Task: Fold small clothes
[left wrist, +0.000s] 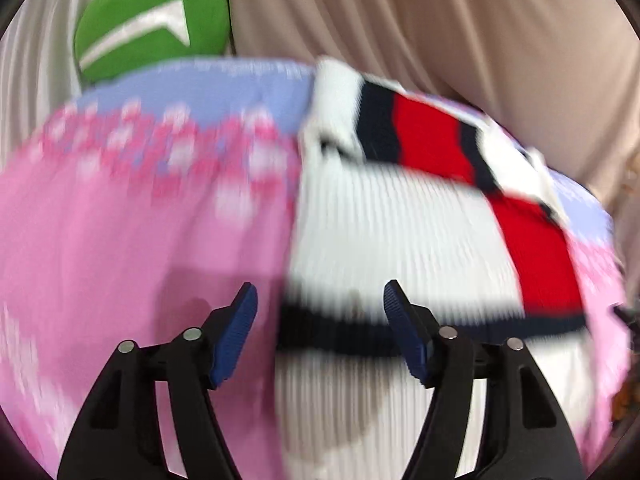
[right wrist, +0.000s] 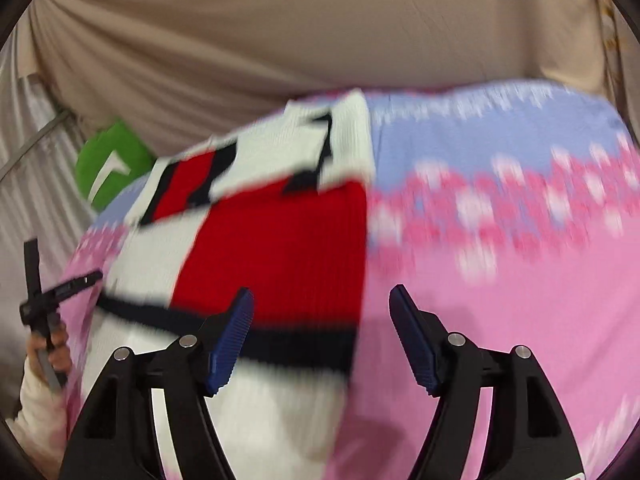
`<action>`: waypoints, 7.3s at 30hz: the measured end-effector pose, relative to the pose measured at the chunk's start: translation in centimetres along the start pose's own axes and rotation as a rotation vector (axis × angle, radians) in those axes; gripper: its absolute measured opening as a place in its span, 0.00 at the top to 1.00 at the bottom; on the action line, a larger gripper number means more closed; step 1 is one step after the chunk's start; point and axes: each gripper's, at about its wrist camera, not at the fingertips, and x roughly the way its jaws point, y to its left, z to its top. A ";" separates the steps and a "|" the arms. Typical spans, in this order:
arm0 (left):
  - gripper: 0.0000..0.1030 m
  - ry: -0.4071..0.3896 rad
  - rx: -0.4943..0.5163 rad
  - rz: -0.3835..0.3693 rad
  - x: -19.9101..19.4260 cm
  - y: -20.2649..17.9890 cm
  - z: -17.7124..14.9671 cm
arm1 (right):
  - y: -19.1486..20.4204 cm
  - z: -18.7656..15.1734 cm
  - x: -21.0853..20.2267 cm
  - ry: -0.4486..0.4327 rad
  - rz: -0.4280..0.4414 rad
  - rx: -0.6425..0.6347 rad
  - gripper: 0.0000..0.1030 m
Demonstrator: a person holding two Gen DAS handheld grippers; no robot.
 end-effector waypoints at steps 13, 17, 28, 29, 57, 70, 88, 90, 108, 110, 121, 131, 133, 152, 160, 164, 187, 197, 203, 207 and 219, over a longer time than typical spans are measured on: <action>0.25 0.034 -0.152 -0.264 -3.6 -0.6 -9.9 | 2.8 -9.8 -0.3 0.055 0.207 0.163 0.27; 0.74 0.047 -0.165 -0.268 -2.6 -1.3 -9.5 | 3.7 -8.7 0.8 0.037 0.213 0.193 0.63; 0.90 -0.243 -0.013 -0.307 -17.2 -3.8 -11.3 | 6.7 -11.8 -12.6 -0.319 0.309 0.072 0.91; 0.90 -0.266 0.005 -0.314 -18.8 -4.1 -11.9 | 7.0 -12.3 -14.5 -0.351 0.315 0.053 0.91; 0.86 -0.070 0.057 0.025 2.1 -8.2 1.5 | -1.5 2.6 3.7 -0.176 0.170 0.294 0.92; 0.25 -0.203 0.013 -0.017 -6.3 -2.3 -3.1 | -1.2 -4.0 -5.5 -0.288 0.078 0.205 0.40; 0.90 -0.019 -0.038 -0.102 -10.1 0.5 -11.5 | 1.1 -11.2 -10.2 -0.211 0.068 0.162 0.93; 0.90 0.001 -0.028 -0.093 -11.0 0.7 -12.7 | 0.8 -11.9 -11.2 -0.196 0.045 0.159 0.93; 0.23 -0.192 0.023 -0.108 -14.0 -2.6 -7.5 | 1.0 -5.0 -10.5 -0.290 0.010 0.062 0.32; 0.20 -0.173 0.056 -0.094 -10.7 -4.4 -5.1 | 1.6 -2.3 -7.4 -0.258 0.041 0.059 0.32; 0.91 0.043 0.026 -0.038 1.2 -4.8 -2.6 | 3.7 1.1 1.7 -0.121 -0.006 0.003 0.92; 0.92 0.039 -0.022 0.010 2.4 -2.7 -1.9 | -0.7 2.2 4.6 -0.030 -0.054 0.124 0.93; 0.91 0.014 -0.008 0.028 2.6 -2.8 -2.2 | -0.8 2.2 4.3 -0.038 -0.040 0.146 0.92; 0.65 0.029 0.216 0.009 -4.9 -8.3 -12.9 | 15.6 -11.8 1.1 0.105 0.191 -0.259 0.89; 0.83 0.046 0.060 0.033 -9.1 -0.4 -15.3 | -1.4 -13.4 -7.2 0.001 -0.099 0.120 1.00; 0.72 -0.033 0.065 -0.004 -10.7 -2.2 -12.9 | 0.8 -10.5 -7.9 -0.082 -0.168 0.029 0.72; 0.90 -0.038 0.022 0.131 1.5 -2.4 -3.4 | -1.0 1.4 4.8 -0.012 -0.101 0.089 0.93; 0.88 -0.146 0.093 0.104 -5.9 -5.5 -6.3 | 10.5 -2.0 -3.6 -0.182 0.057 -0.094 0.85; 0.84 -0.035 0.233 -0.011 -6.6 -10.8 -11.7 | 20.7 -10.4 0.8 0.059 0.248 -0.338 0.89; 0.83 0.007 0.216 0.088 -5.8 -8.1 -14.1 | 16.6 -12.3 0.9 0.078 0.076 -0.309 0.94; 0.77 -0.036 0.010 0.087 -11.6 -1.0 -14.9 | 4.9 -10.9 -7.1 -0.071 -0.136 -0.024 0.86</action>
